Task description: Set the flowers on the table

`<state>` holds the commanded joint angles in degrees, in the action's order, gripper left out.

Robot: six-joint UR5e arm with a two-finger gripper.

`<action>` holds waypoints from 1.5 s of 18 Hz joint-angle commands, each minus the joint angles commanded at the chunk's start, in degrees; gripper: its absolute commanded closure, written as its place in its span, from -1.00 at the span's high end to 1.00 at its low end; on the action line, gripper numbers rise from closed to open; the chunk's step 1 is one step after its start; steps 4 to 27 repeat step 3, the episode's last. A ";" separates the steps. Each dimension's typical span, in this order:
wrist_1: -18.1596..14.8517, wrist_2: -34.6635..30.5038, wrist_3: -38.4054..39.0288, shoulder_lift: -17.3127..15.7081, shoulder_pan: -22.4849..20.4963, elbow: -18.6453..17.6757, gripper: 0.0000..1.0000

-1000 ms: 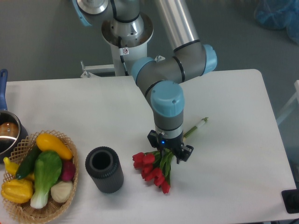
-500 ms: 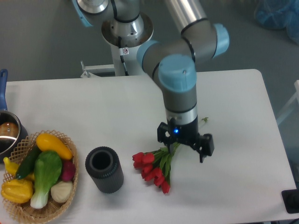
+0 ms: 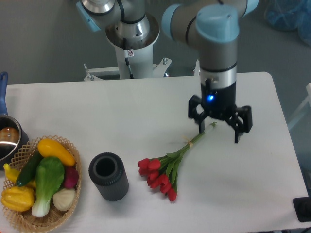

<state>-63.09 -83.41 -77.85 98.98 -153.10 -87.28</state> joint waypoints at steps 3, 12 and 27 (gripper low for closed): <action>-4.23 0.26 -5.01 -2.82 -2.55 -0.26 1.00; -4.23 0.26 -5.01 -2.82 -2.55 -0.26 1.00; -4.23 0.26 -5.01 -2.82 -2.55 -0.26 1.00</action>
